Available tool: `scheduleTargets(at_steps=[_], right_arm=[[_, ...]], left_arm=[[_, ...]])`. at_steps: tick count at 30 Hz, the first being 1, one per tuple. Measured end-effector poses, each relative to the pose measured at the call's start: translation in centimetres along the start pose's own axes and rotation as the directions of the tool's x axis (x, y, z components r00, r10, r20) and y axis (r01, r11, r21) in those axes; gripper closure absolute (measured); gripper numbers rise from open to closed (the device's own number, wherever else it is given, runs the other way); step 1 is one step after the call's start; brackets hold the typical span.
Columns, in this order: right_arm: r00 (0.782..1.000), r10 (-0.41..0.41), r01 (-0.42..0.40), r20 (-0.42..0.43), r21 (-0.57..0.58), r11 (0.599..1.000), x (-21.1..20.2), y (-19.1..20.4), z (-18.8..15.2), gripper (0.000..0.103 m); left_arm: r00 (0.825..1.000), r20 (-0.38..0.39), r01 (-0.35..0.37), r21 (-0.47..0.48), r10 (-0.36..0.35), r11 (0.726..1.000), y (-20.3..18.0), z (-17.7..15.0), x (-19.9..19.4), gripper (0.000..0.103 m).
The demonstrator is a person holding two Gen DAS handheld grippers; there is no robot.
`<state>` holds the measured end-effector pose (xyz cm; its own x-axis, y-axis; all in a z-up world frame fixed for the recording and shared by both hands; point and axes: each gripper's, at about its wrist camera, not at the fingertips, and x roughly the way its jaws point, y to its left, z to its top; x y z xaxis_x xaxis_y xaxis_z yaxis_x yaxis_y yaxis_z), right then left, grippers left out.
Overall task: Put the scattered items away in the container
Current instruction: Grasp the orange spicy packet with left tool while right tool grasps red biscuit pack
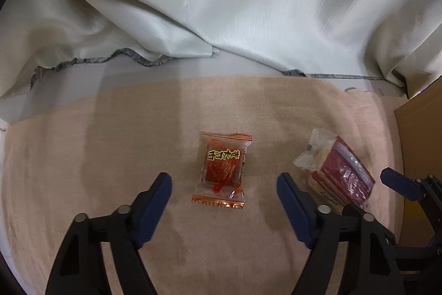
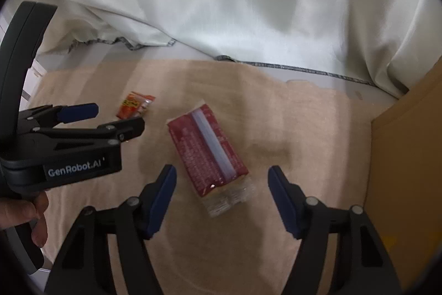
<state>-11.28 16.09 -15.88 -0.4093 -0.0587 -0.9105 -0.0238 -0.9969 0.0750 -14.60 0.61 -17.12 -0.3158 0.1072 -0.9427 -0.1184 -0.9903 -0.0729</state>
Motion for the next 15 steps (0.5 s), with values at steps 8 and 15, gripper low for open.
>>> scheduleTargets(at_steps=[8,15], right_arm=[[1.0,0.025,-0.026,-0.011,-0.016,1.0,0.8,0.2,0.1,0.047],[0.997,0.079,-0.078,-0.011,0.018,0.997,0.4,-0.4,-0.1,0.054]], left_arm=[[1.0,0.008,-0.007,0.018,0.007,1.0,-0.1,0.2,1.0,0.061],[0.998,-0.002,0.068,-0.033,-0.068,0.997,1.0,-0.3,0.0,0.069]])
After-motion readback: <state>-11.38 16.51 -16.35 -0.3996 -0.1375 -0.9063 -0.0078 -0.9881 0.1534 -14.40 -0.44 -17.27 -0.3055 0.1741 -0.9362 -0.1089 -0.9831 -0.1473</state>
